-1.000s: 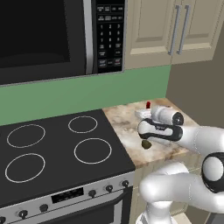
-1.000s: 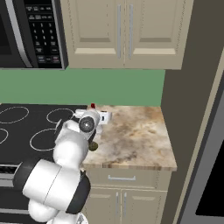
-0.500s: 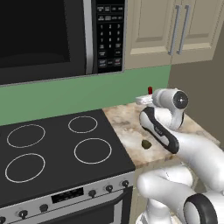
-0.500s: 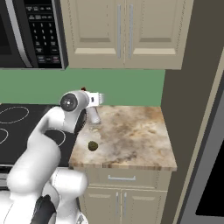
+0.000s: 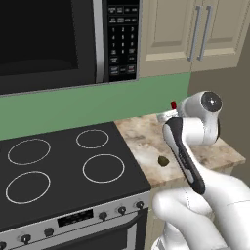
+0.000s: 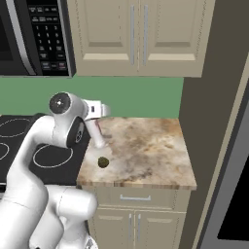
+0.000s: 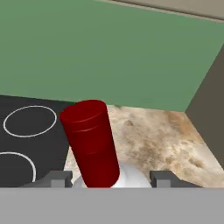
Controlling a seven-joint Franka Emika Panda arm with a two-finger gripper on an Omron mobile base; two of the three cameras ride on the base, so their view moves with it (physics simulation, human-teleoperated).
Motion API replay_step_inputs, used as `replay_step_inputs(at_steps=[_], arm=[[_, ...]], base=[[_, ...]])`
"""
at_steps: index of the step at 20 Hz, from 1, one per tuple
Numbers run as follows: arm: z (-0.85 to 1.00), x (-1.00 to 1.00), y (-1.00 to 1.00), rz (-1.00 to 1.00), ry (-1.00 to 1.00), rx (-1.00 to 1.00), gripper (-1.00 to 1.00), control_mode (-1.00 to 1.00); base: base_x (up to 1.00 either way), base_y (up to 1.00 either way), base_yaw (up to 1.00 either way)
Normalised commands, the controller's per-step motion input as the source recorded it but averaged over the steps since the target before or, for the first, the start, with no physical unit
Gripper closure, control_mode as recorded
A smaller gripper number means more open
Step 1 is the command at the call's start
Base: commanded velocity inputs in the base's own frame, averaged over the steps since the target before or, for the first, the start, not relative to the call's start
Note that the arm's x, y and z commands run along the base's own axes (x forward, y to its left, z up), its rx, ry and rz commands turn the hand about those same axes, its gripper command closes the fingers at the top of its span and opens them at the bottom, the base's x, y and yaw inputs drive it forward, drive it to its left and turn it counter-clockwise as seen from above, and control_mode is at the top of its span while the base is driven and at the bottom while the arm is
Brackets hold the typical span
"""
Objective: Place the beer and liquor on the top shelf of the fridge to keep them out of children's reach, and place the kiwi on lower shelves for easy access.
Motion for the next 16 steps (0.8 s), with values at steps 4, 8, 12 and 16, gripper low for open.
replay_step_inputs(at_steps=[4, 8, 12, 16], arm=[[0.21, -0.45, 0.00, 0.00, 0.03, 0.27, 1.00, -1.00], [0.33, -0.34, 0.00, 0.00, 0.00, 0.39, 1.00, -1.00], [0.41, -0.21, 0.00, 0.00, 0.00, 0.32, 1.00, -1.00], [0.33, -0.46, 0.00, -0.01, 0.06, 0.06, 1.00, -1.00]], base=[[0.00, 0.00, 0.00], [0.00, 0.00, 0.00], [0.00, 0.00, 0.00], [0.00, 0.00, 0.00]])
